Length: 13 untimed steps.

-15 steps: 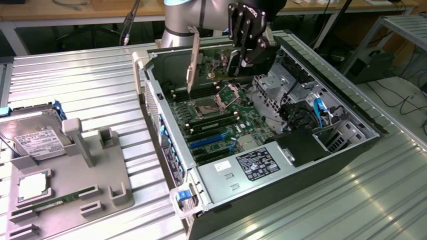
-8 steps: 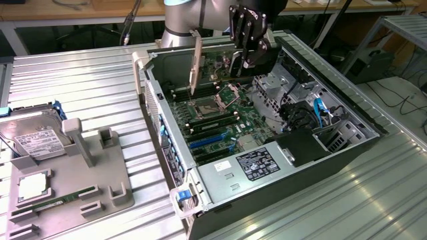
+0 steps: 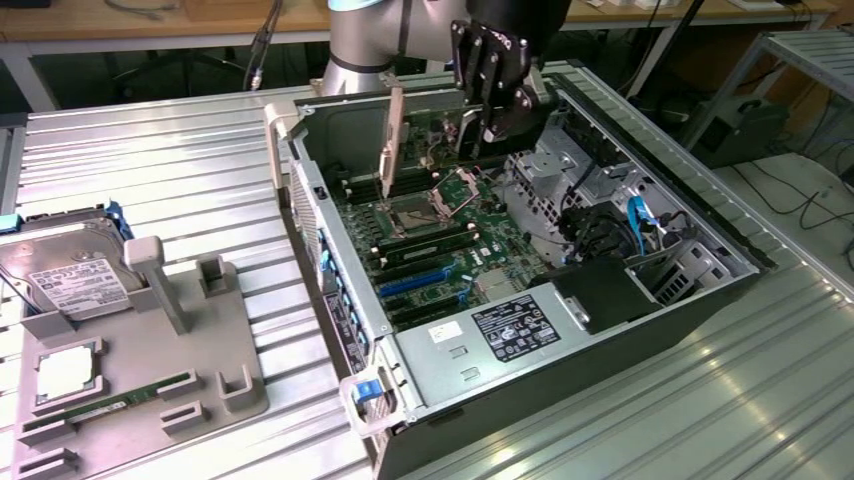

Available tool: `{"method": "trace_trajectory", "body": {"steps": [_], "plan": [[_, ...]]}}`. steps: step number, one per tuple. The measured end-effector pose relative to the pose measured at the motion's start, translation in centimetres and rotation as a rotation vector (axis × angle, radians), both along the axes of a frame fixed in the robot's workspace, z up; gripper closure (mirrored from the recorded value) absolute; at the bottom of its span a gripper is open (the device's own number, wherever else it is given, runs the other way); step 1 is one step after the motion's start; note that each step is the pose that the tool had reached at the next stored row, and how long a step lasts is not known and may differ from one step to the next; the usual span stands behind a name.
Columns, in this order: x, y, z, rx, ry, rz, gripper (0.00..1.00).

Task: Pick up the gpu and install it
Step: 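Insert the gpu into the slot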

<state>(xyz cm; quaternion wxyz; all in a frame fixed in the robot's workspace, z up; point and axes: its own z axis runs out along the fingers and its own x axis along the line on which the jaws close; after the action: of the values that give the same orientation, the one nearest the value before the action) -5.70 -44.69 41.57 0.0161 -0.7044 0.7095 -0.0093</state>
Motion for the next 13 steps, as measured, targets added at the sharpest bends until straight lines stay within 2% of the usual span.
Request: {"method": "trace_trajectory", "body": {"steps": [3,13], "plan": [[0.0,0.25,-0.4,0.0003,-0.0005,0.01,0.72],[0.0,0.16,-2.2,0.0002,-0.0012,0.014,0.72]]}}
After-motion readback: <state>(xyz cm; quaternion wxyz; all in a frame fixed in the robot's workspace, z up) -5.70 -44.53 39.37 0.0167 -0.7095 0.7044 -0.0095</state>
